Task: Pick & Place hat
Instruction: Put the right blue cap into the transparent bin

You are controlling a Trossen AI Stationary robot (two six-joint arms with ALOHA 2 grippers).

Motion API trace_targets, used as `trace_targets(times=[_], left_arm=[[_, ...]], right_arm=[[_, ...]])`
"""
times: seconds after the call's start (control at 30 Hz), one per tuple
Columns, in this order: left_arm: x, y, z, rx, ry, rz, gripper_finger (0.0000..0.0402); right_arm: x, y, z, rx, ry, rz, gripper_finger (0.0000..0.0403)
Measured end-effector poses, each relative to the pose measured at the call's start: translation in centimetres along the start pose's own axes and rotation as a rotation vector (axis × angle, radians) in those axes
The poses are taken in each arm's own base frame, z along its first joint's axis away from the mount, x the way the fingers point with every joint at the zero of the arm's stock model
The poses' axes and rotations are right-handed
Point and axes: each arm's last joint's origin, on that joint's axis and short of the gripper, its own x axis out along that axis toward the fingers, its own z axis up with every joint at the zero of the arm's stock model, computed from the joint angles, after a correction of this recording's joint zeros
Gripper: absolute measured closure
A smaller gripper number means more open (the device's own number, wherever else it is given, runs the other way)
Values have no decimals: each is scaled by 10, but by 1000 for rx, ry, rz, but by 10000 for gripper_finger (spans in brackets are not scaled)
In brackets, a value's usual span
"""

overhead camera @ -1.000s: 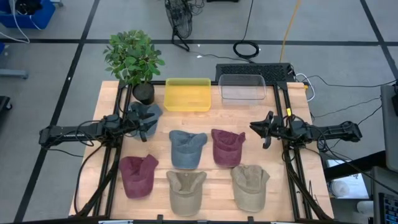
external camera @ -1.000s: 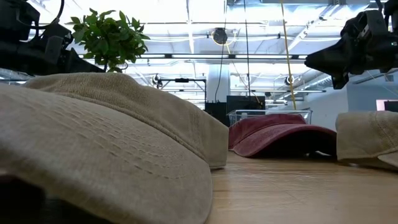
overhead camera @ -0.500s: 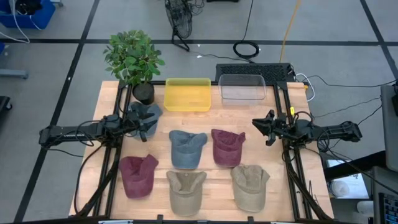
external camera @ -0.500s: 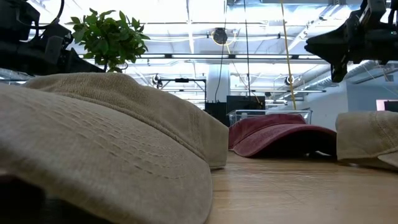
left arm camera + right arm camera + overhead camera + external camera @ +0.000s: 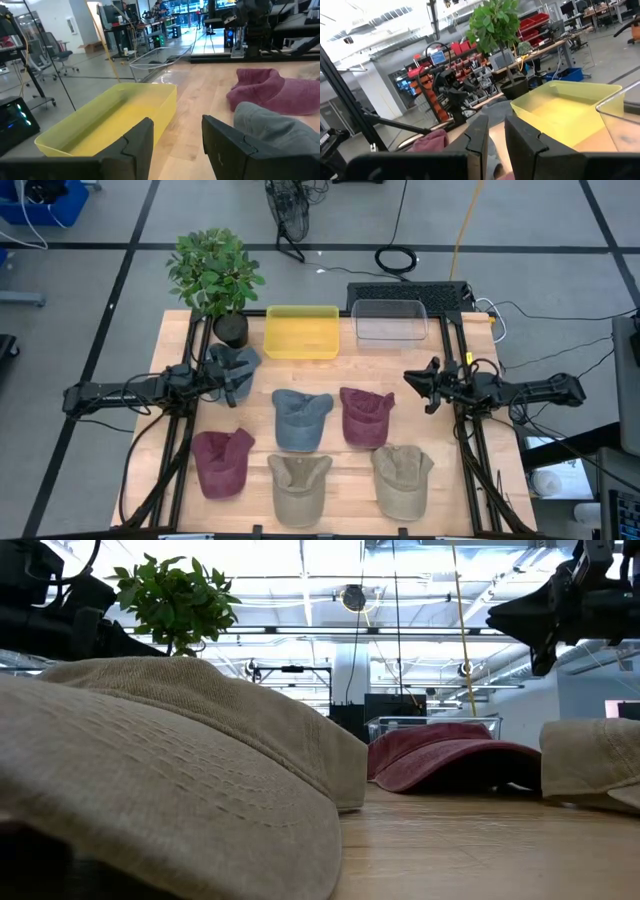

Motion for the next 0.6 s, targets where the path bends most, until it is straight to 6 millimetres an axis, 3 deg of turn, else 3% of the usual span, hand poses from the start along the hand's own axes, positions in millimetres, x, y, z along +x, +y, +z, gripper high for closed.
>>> trace_targets(times=[0.13,0.47,0.6], left_arm=[[0,0,2,-53,-25,-2,233],[-3,3,24,-518,-246,-38,233],[-6,5,33,-561,-346,-48,233]], right_arm=[[4,2,-3,-2,31,24,348],[12,3,-10,-85,83,23,348],[13,2,-12,-84,100,17,348]])
